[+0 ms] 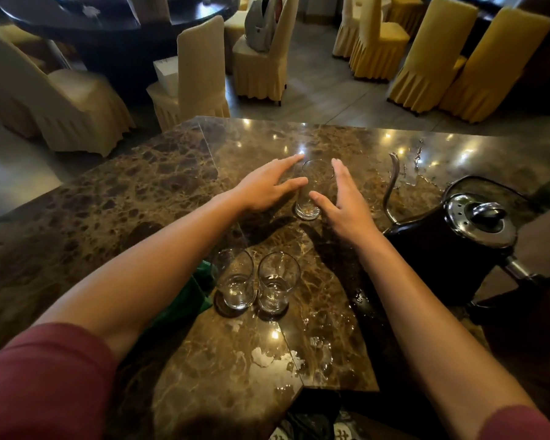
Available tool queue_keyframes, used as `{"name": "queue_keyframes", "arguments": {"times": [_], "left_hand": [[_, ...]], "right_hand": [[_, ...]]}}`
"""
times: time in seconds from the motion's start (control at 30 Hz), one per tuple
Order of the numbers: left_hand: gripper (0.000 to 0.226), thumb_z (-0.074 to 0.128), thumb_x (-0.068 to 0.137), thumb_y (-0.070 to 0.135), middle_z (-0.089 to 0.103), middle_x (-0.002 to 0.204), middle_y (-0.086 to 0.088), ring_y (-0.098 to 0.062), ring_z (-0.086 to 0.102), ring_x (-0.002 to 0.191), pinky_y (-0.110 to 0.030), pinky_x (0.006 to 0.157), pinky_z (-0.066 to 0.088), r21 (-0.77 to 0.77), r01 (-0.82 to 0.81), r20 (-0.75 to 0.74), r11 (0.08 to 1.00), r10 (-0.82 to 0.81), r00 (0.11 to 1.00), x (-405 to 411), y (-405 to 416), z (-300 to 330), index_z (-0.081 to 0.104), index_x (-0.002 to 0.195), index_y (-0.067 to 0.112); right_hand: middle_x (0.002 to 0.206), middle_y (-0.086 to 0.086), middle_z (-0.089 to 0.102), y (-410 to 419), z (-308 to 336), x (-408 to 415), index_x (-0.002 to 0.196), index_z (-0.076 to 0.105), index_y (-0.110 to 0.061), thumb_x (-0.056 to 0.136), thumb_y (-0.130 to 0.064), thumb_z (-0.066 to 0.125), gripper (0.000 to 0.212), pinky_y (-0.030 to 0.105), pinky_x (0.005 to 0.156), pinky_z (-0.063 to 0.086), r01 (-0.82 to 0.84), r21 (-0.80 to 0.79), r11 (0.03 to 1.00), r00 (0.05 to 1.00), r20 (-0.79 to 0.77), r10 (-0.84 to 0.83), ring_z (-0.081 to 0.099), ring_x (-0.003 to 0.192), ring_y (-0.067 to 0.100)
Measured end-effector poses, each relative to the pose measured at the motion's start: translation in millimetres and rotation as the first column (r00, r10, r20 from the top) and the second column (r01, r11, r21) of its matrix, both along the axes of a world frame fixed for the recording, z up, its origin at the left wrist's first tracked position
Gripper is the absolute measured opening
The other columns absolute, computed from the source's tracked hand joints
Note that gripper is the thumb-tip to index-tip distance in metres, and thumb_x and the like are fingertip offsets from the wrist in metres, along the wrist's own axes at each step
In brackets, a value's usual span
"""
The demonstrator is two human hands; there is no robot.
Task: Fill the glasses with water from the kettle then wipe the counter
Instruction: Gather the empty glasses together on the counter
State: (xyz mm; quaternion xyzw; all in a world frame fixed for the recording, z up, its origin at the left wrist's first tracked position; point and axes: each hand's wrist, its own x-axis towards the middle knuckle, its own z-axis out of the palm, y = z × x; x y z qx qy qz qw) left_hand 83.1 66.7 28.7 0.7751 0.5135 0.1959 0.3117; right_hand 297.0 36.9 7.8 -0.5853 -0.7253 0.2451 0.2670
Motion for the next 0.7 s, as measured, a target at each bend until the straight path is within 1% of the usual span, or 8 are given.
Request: {"name": "queue_keyframes", "arguments": {"times": [0.07,0.13,0.23,0.3,0.47,0.6,0.67,0.7], "left_hand": [[0.06,0.052,0.101,0.051,0.051,0.151,-0.001,-0.018,0.045,0.14,-0.04,0.116,0.036,-0.068,0.009,0.048,0.998,-0.006,0.999,0,0,-1,0.035,0.155,0.033],[0.057,0.054,0.1,0.05,0.057,0.145,0.001,-0.016,0.051,0.135,-0.038,0.113,0.041,-0.087,0.008,0.084,0.996,0.0,0.996,1,-1,-3,0.04,0.153,0.032],[0.056,0.057,0.1,0.045,0.062,0.14,0.001,-0.014,0.056,0.129,-0.037,0.111,0.045,-0.083,-0.004,0.136,0.996,0.016,0.991,3,-6,-2,0.044,0.152,0.029],[0.054,0.058,0.1,0.044,0.064,0.138,0.003,-0.012,0.058,0.127,-0.038,0.111,0.046,-0.09,-0.003,0.136,0.996,0.015,0.991,2,-10,4,0.046,0.151,0.029],[0.05,0.062,0.096,0.048,0.069,0.126,0.011,-0.004,0.063,0.117,-0.032,0.105,0.049,-0.034,0.021,0.113,0.999,-0.017,0.993,-21,-38,19,0.054,0.143,0.034],[0.063,0.061,0.088,0.056,0.07,0.119,0.016,0.004,0.064,0.114,-0.015,0.095,0.048,-0.061,0.036,0.087,0.997,-0.031,0.996,-45,-79,18,0.046,0.147,0.041],[0.063,0.063,0.087,0.054,0.069,0.114,0.022,0.01,0.063,0.111,-0.004,0.089,0.045,-0.063,0.025,0.076,0.998,-0.021,0.997,-51,-90,17,0.047,0.147,0.041],[0.063,0.064,0.087,0.053,0.069,0.113,0.023,0.011,0.063,0.109,-0.003,0.089,0.045,-0.065,0.012,0.077,0.998,-0.007,0.997,-55,-95,15,0.048,0.146,0.041]], "right_hand": [[0.174,0.007,0.023,-2,0,-1,0.167,0.021,-0.018,0.105,-0.043,0.059,0.077,0.045,0.126,0.02,0.003,0.008,1.0,1.0,-0.02,-0.002,0.013,0.162,0.025],[0.169,0.008,0.037,-3,2,-2,0.165,0.026,-0.018,0.105,-0.041,0.059,0.072,0.048,0.124,0.03,0.018,0.009,1.0,0.999,-0.035,-0.017,0.031,0.157,0.028],[0.159,0.005,0.052,-8,8,-4,0.162,0.034,-0.017,0.104,-0.034,0.065,0.069,0.036,0.114,0.042,0.03,0.017,0.999,0.994,-0.103,-0.029,0.052,0.142,0.023],[0.153,0.004,0.057,-14,12,-7,0.16,0.039,-0.015,0.101,-0.03,0.07,0.068,0.029,0.11,0.044,0.029,0.011,1.0,0.985,-0.168,-0.026,0.057,0.138,0.02],[0.14,0.001,0.067,-40,22,-9,0.152,0.051,-0.018,0.094,-0.035,0.078,0.066,0.036,0.108,0.054,-0.033,0.02,0.999,0.972,-0.231,0.037,0.066,0.126,0.015],[0.135,0.0,0.069,-65,20,-18,0.148,0.055,-0.015,0.089,-0.027,0.084,0.067,0.035,0.106,0.057,-0.166,-0.003,0.986,0.951,-0.263,0.159,0.069,0.121,0.012],[0.134,0.0,0.07,-72,17,-21,0.148,0.055,-0.014,0.088,-0.024,0.085,0.068,0.032,0.105,0.056,-0.192,-0.017,0.981,0.94,-0.29,0.179,0.069,0.121,0.01],[0.134,0.0,0.07,-76,15,-24,0.147,0.055,-0.014,0.088,-0.024,0.086,0.068,0.032,0.106,0.056,-0.205,-0.025,0.979,0.935,-0.302,0.188,0.069,0.122,0.01]]}}
